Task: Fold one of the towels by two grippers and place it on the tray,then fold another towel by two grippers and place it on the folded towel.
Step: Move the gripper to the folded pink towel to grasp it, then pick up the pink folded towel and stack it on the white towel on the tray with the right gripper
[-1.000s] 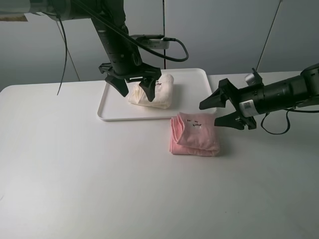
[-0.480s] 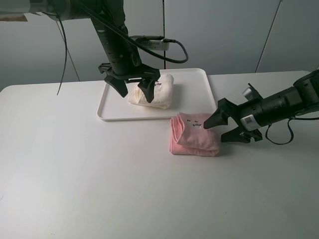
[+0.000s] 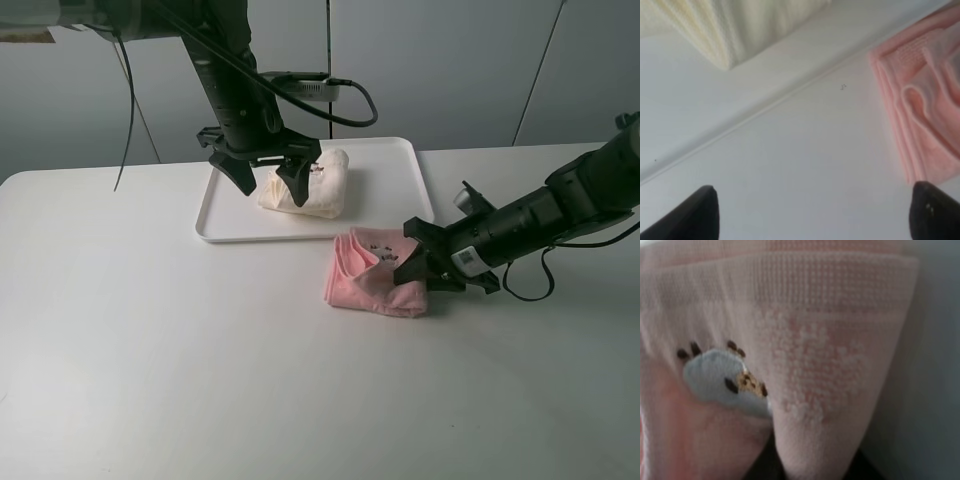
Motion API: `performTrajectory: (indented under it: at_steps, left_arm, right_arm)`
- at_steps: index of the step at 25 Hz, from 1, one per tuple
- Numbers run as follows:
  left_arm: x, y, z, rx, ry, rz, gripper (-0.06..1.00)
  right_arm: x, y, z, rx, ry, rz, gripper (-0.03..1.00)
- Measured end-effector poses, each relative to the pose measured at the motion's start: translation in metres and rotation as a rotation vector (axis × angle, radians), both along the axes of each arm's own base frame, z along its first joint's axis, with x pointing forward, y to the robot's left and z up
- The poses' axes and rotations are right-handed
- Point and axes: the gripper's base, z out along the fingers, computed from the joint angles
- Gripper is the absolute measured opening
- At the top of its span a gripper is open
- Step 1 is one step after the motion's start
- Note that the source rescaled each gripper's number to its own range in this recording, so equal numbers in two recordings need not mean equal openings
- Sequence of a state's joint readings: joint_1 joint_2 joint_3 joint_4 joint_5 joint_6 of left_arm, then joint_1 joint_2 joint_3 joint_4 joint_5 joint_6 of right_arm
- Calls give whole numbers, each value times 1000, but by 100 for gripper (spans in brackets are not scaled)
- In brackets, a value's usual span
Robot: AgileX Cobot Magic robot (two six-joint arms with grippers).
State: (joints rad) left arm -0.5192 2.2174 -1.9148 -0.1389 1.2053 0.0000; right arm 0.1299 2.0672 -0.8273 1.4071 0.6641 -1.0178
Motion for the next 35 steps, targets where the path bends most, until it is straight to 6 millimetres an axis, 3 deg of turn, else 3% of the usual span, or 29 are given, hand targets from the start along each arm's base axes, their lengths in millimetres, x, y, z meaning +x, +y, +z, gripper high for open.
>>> performTrajectory:
  at_steps: [1, 9, 13, 17, 21, 25, 28, 31, 35]
  left_arm:
    - [0, 0, 0, 1, 2, 0, 98]
    - [-1, 0, 0, 8, -6, -68, 98]
    - [0, 0, 0, -16, -4, -115, 98]
    - [1, 3, 3, -50, -2, -144, 98]
    - [10, 22, 13, -77, -16, -106, 97]
    - [13, 44, 40, -104, -71, -74, 87]
    - [8, 60, 54, -122, -84, -54, 79]
    - [-2, 75, 49, -108, -44, -43, 78]
    - [-16, 91, 46, -109, -47, -21, 81]
  right_arm:
    - [0, 0, -1, -3, -1, 1, 10]
    - [0, 1, 0, 9, -13, 11, 10]
    - [3, 2, 12, 11, -57, 28, 10]
    - [24, 8, 52, 69, -165, 63, 10]
    - [57, 13, 94, 48, -224, 115, 10]
    - [88, 10, 131, -55, -301, 129, 10]
    - [111, 14, 164, -39, -374, 134, 10]
    - [130, 20, 182, 11, -378, 136, 10]
    - [154, 27, 188, 65, -367, 131, 10]
